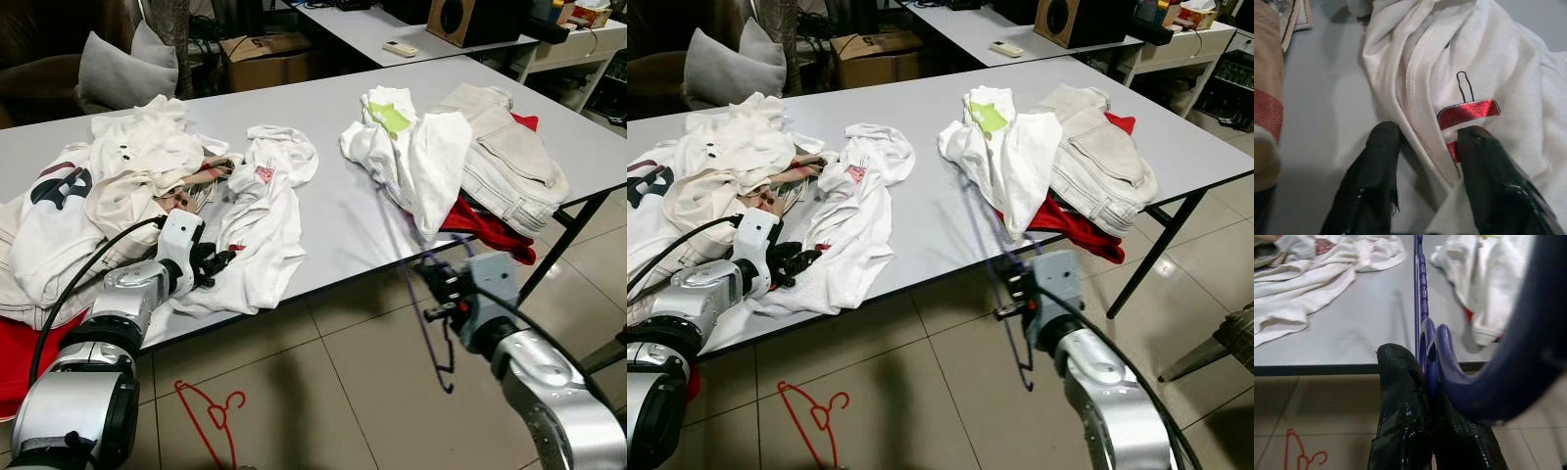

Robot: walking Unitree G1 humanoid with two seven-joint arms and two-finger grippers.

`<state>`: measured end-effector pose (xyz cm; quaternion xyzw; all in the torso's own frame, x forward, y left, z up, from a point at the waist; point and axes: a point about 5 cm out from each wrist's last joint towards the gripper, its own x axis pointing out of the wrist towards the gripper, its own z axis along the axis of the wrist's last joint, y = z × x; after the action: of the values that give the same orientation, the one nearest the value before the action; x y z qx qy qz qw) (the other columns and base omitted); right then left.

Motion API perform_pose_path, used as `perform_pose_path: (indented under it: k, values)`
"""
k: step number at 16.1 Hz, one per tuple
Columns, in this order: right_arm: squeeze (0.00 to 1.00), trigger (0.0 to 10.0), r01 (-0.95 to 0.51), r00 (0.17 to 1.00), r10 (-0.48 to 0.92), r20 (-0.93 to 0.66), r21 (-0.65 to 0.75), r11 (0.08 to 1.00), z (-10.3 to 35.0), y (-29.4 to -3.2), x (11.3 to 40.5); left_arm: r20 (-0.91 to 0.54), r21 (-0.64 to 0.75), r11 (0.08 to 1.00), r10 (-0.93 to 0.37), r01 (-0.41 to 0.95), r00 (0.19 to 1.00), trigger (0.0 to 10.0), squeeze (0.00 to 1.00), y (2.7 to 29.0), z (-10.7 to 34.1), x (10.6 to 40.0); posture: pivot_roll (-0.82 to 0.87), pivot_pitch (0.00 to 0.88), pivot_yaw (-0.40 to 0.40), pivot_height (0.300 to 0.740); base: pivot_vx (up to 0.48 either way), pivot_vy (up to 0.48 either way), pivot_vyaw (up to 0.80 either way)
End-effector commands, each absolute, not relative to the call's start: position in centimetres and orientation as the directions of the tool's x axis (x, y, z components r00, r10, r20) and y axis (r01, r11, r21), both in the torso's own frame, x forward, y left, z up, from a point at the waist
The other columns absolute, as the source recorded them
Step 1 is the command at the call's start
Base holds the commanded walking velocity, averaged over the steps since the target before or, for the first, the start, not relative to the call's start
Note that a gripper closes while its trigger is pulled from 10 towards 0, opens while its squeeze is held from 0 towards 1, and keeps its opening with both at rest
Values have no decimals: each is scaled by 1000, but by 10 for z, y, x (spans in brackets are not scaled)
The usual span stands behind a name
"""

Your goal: Hang hanger

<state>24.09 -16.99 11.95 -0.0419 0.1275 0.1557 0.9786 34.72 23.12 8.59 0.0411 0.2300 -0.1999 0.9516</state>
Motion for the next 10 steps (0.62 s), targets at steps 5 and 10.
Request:
perform_pose_path:
  k: [5, 10]
  values:
    - [0, 10000, -331, 916, 298, -269, -84, 940, 121, -170, 240, -440, 31, 924, -329, 381, 835, 0, 0, 233, 86, 347, -217, 0, 15, 740, 0, 0, 0]
    - [0, 10000, -249, 949, 230, -215, -64, 966, 124, -176, 244, -328, 173, 906, -317, 387, 890, 0, 0, 231, 115, 363, -208, 0, 28, 740, 0, 0, 0]
